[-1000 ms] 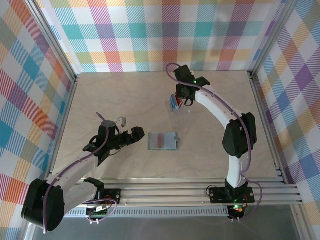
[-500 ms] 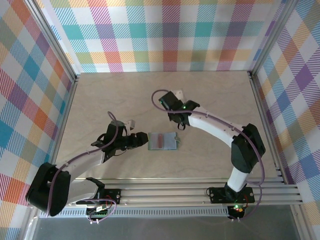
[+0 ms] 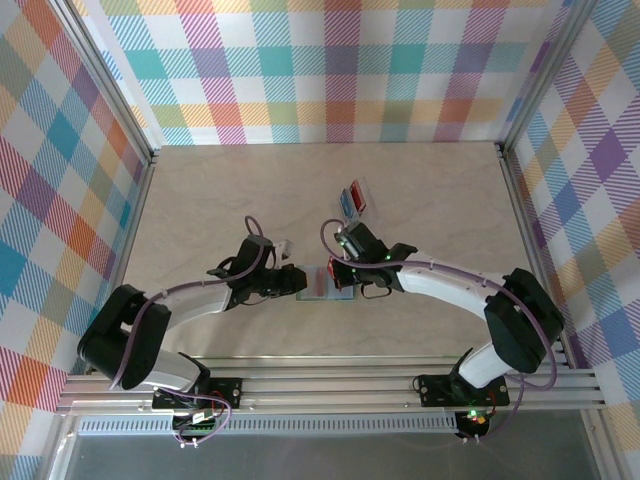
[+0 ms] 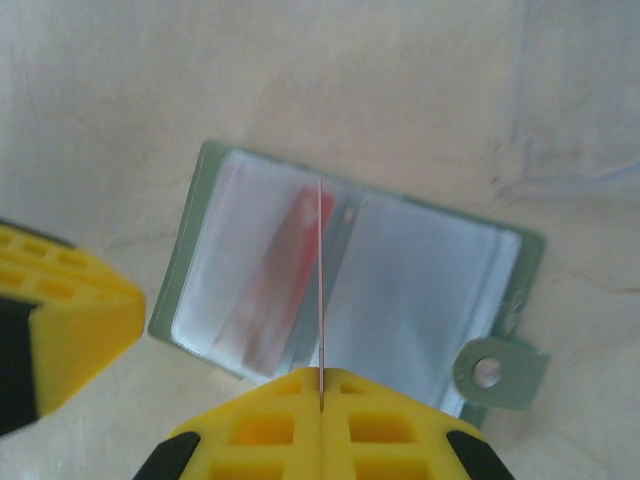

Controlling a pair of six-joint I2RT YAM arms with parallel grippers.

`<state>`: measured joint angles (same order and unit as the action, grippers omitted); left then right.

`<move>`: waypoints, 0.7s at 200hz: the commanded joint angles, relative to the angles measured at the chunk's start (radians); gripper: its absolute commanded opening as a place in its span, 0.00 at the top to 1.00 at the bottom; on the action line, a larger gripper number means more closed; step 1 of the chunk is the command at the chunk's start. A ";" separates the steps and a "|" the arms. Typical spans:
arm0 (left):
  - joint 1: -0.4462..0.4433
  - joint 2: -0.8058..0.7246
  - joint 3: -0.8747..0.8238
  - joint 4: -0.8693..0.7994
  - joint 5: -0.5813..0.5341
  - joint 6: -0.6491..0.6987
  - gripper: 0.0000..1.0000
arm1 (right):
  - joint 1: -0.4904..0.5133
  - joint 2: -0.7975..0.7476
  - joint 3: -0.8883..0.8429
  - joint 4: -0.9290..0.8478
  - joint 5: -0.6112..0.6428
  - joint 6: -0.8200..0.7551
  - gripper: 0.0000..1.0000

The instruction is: Put the credit cards into the card holder

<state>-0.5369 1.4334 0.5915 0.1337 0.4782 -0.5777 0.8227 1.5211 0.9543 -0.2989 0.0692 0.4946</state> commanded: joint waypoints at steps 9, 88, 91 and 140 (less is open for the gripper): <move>-0.011 0.043 0.036 -0.029 -0.043 0.018 0.91 | -0.017 0.005 -0.067 0.140 -0.121 0.032 1.00; -0.011 0.180 0.082 -0.125 -0.082 0.003 1.00 | -0.106 0.051 -0.142 0.260 -0.259 0.064 1.00; -0.011 0.184 0.082 -0.129 -0.083 0.002 1.00 | -0.107 0.052 -0.142 0.263 -0.263 0.064 1.00; -0.011 0.183 0.084 -0.168 -0.117 -0.004 1.00 | -0.116 0.084 -0.132 0.294 -0.324 0.070 1.00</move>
<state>-0.5411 1.5997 0.6731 0.0517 0.4065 -0.5793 0.7078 1.5837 0.8165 -0.0380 -0.1856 0.5472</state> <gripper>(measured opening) 0.051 0.054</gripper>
